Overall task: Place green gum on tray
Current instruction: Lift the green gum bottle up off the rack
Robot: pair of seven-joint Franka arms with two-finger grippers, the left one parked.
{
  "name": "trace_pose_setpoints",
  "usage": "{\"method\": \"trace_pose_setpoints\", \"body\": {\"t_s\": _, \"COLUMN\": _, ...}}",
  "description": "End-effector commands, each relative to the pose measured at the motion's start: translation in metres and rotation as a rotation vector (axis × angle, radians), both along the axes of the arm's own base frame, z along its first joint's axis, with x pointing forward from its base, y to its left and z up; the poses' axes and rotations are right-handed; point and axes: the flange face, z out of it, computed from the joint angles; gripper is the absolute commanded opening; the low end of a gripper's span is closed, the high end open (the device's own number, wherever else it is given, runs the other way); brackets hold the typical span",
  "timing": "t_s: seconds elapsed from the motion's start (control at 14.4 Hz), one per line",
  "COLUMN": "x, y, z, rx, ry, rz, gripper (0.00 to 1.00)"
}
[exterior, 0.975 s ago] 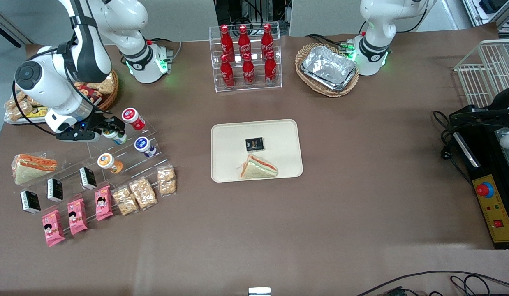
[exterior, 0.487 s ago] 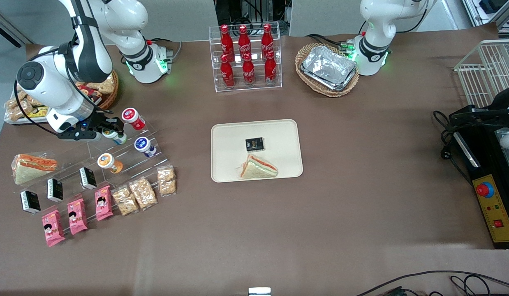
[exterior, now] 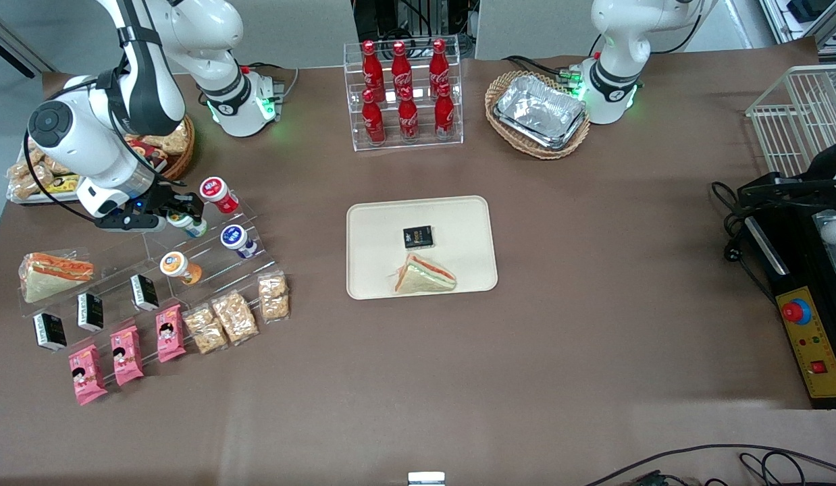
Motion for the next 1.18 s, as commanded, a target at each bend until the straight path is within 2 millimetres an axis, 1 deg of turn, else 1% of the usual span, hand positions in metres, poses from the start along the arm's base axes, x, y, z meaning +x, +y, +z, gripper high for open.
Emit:
{"method": "trace_pose_setpoints", "body": {"t_s": 0.0, "x": 0.012, "y": -0.006, "z": 0.048, "rx": 0.014, "ry": -0.065, "rz": -0.014, "gripper": 0.42}}
{"method": "trace_pose_setpoints", "body": {"t_s": 0.14, "x": 0.025, "y": -0.005, "z": 0.086, "rx": 0.018, "ry": -0.067, "rz": -0.015, "gripper": 0.42}}
{"method": "trace_pose_setpoints", "body": {"t_s": 0.35, "x": 0.043, "y": -0.002, "z": 0.156, "rx": 0.029, "ry": -0.051, "rz": -0.008, "gripper": 0.41}}
{"method": "trace_pose_setpoints", "body": {"t_s": 0.42, "x": 0.050, "y": 0.002, "z": 0.177, "rx": 0.035, "ry": -0.033, "rz": -0.018, "gripper": 0.41}}
{"method": "trace_pose_setpoints", "body": {"t_s": 0.56, "x": 0.061, "y": 0.020, "z": 0.205, "rx": 0.052, "ry": 0.017, "rz": -0.098, "gripper": 0.40}}
{"method": "trace_pose_setpoints", "body": {"t_s": 0.63, "x": 0.062, "y": 0.041, "z": 0.216, "rx": 0.066, "ry": 0.025, "rz": -0.112, "gripper": 0.40}}
{"method": "trace_pose_setpoints", "body": {"t_s": 0.7, "x": 0.061, "y": 0.067, "z": 0.223, "rx": 0.077, "ry": 0.022, "rz": -0.130, "gripper": 0.39}}
{"method": "trace_pose_setpoints", "body": {"t_s": 0.77, "x": 0.058, "y": 0.094, "z": 0.223, "rx": 0.079, "ry": 0.033, "rz": -0.170, "gripper": 0.39}}
{"method": "trace_pose_setpoints", "body": {"t_s": 0.84, "x": 0.053, "y": 0.127, "z": 0.224, "rx": 0.076, "ry": 0.040, "rz": -0.217, "gripper": 0.37}}
{"method": "trace_pose_setpoints", "body": {"t_s": 0.91, "x": 0.050, "y": 0.167, "z": 0.215, "rx": 0.067, "ry": 0.056, "rz": -0.221, "gripper": 0.36}}
{"method": "trace_pose_setpoints", "body": {"t_s": 0.97, "x": 0.043, "y": 0.202, "z": 0.209, "rx": 0.062, "ry": 0.060, "rz": -0.204, "gripper": 0.35}}
{"method": "trace_pose_setpoints", "body": {"t_s": 1.04, "x": 0.039, "y": 0.227, "z": 0.201, "rx": 0.064, "ry": 0.062, "rz": -0.194, "gripper": 0.32}}
{"method": "trace_pose_setpoints", "body": {"t_s": 1.11, "x": 0.040, "y": 0.248, "z": 0.185, "rx": 0.063, "ry": 0.074, "rz": -0.197, "gripper": 0.32}}
